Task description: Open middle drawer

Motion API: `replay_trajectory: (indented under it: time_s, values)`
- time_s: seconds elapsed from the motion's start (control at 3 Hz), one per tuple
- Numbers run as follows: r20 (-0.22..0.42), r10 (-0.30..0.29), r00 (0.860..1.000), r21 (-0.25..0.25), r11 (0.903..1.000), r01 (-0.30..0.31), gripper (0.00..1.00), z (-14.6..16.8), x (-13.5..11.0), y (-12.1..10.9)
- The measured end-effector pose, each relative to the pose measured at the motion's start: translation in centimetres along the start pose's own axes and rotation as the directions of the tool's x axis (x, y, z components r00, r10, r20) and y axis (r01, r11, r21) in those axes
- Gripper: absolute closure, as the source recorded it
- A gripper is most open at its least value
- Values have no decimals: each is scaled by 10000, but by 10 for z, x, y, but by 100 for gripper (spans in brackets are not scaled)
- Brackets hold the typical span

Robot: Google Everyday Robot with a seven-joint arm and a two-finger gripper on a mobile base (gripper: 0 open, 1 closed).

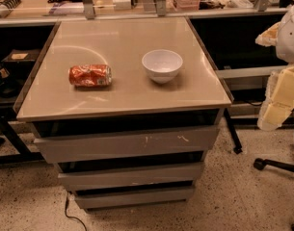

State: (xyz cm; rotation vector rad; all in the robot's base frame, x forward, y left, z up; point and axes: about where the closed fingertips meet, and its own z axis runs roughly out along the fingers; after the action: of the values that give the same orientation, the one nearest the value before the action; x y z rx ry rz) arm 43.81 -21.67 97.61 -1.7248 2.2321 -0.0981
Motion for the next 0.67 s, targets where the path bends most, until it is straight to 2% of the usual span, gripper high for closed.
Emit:
replay_trajectory:
  time_s: [0.33, 0.67]
  values:
    - [1, 0, 10000, 1, 10000, 0, 0, 0, 0, 0]
    - [384, 251, 9989, 8, 9997, -252, 0, 2, -4, 15]
